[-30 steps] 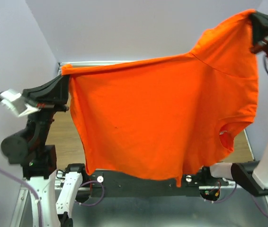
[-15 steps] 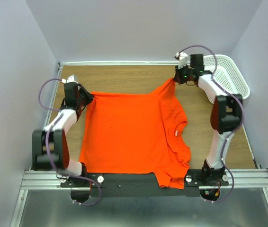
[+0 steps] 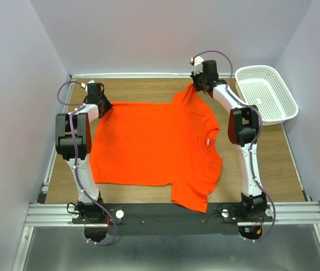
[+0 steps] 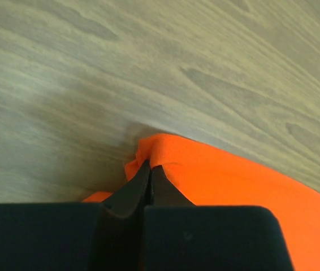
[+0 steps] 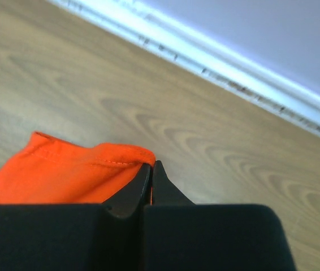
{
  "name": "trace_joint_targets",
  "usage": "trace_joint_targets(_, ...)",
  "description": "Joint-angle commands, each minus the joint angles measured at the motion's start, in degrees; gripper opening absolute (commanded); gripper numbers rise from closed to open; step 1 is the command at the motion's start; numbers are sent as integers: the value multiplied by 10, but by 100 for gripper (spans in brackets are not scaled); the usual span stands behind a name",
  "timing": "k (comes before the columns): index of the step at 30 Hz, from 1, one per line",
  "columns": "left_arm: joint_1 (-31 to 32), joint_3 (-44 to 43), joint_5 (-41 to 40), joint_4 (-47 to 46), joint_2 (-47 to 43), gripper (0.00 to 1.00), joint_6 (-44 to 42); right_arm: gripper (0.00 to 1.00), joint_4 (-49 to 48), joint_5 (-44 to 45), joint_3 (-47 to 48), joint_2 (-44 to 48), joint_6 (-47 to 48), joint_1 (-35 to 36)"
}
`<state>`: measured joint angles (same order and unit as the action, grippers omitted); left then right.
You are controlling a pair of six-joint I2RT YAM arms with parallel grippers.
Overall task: Fold and stack the t-shirts
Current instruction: Flatten the tshirt out
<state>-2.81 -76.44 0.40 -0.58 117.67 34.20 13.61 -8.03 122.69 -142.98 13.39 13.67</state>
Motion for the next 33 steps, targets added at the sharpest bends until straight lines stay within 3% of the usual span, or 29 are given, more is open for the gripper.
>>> trace_joint_targets(1, -9, -25, -34, 19, 17, 2, -5, 4, -21, 72, 60, -41, -39, 2)
trace_joint_targets(3, -10, -34, -27, 22, 21, 5, -2, 5, -17, 67, 76, -50, -43, 3)
trace_joint_targets(6, -12, -50, -12, 26, 33, 25, -3, 11, -14, 57, 89, -53, -43, 6)
trace_joint_targets(7, -12, -61, -8, 31, 36, 46, -6, 38, -12, 67, 91, -53, -42, 7)
trace_joint_targets(9, -14, -77, -9, 51, 38, 61, -11, 69, -9, 77, 92, -48, -35, 9)
trace_joint_targets(10, -16, -85, -15, 57, 31, 70, -22, 91, -9, 89, 89, -41, -35, 9)
trace_joint_targets(11, -15, -99, -20, 61, 23, 73, -28, 96, -9, 113, 79, -32, -35, 9)
trace_joint_targets(15, -18, -105, -54, 51, -49, 77, -64, 100, -9, 63, 9, 44, -45, -7)
trace_joint_targets(18, -18, -51, -56, -4, -133, 79, -96, 100, 2, -81, -52, 109, -64, -29)
trace_joint_targets(20, -25, 0, -31, -27, -183, 80, -109, 100, 32, -185, -114, 138, -64, -36)
trace_joint_targets(26, -58, 102, 110, -45, -223, 80, -63, 94, 147, -332, -315, 251, 42, -39)
trace_joint_targets(29, -60, 103, 161, -14, -224, 72, -62, 88, 269, -319, -377, 315, 155, -39)
trace_joint_targets(33, -59, 159, 183, 19, -281, 67, -68, 79, 317, -260, -498, 400, 236, -39)
